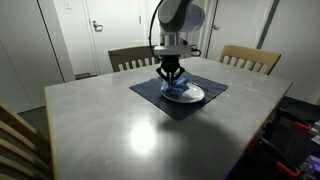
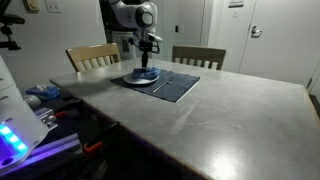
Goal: Use the blue towel to wipe the white plate
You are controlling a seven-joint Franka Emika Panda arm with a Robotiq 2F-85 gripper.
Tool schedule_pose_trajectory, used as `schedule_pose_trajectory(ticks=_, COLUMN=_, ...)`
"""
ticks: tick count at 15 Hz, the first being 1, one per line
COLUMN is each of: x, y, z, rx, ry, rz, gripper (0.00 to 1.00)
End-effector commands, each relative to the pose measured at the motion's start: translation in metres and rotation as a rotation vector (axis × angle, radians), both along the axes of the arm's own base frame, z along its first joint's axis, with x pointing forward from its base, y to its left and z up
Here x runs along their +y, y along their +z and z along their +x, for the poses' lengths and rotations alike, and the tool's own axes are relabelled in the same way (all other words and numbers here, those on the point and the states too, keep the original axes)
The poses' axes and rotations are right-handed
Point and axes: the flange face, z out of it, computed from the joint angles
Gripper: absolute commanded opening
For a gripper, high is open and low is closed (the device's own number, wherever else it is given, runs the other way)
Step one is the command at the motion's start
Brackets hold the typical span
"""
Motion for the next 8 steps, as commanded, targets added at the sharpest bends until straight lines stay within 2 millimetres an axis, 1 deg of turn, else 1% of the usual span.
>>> schedule_pose_trajectory(ticks=1, x=0.002, y=0.005, z=0.002, rx=-0.015, ry=0.148, rz=0.128, gripper=0.01)
schedule_pose_trajectory(ticks=4, x=0.001, y=0.006, z=-0.008, rx=0.007, ry=0.267, rz=0.239, gripper=0.01)
schedule_pose_trajectory(ticks=8, x=-0.002, y=-0.001, z=-0.018, rx=0.083, ry=0.416, rz=0.376, gripper=0.01)
